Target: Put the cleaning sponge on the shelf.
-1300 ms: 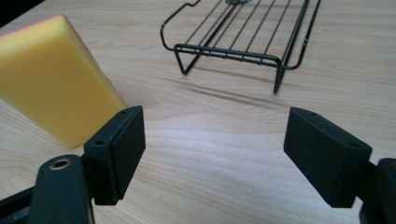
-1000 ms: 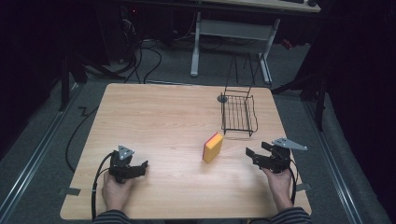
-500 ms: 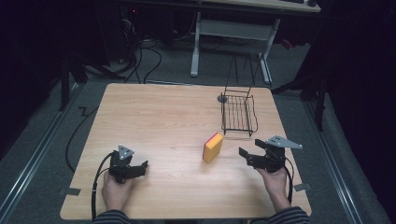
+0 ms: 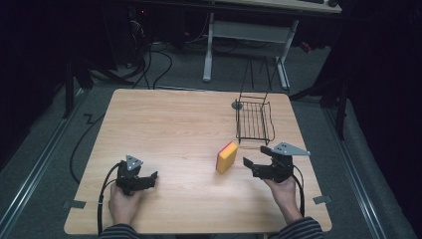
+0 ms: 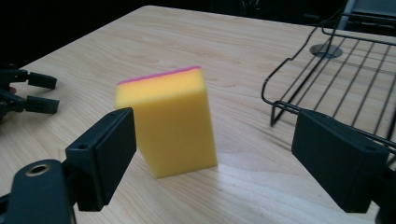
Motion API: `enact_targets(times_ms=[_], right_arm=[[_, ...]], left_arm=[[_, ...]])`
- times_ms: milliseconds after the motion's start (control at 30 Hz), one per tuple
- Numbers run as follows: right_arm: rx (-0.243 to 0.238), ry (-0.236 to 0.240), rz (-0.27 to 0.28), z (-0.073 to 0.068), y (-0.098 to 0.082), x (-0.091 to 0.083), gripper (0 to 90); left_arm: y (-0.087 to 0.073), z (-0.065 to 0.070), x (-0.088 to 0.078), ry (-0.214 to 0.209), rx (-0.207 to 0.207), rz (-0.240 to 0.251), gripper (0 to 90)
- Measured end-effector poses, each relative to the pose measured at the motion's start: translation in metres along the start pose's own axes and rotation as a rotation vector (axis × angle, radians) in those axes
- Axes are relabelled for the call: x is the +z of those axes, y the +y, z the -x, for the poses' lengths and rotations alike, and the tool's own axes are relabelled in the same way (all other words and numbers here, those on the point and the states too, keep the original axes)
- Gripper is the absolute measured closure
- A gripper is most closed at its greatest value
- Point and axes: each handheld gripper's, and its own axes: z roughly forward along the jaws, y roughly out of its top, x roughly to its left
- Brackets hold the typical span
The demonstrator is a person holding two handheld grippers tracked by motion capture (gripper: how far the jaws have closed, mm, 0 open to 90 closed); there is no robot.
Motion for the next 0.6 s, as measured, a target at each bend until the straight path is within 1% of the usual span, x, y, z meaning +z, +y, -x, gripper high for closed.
enact_targets(times_ms=[500, 600], right_arm=[[-0.048, 0.058, -0.003, -0.018, 0.007, 0.019, 11.4], [-0.055, 0.068, -0.013, -0.021, 0.007, 0.025, 9.9]], left_arm=[[0.000, 0.000, 0.000, 0.000, 0.000, 0.000, 17.3], [0.000, 0.000, 0.000, 0.000, 0.000, 0.000, 17.3]])
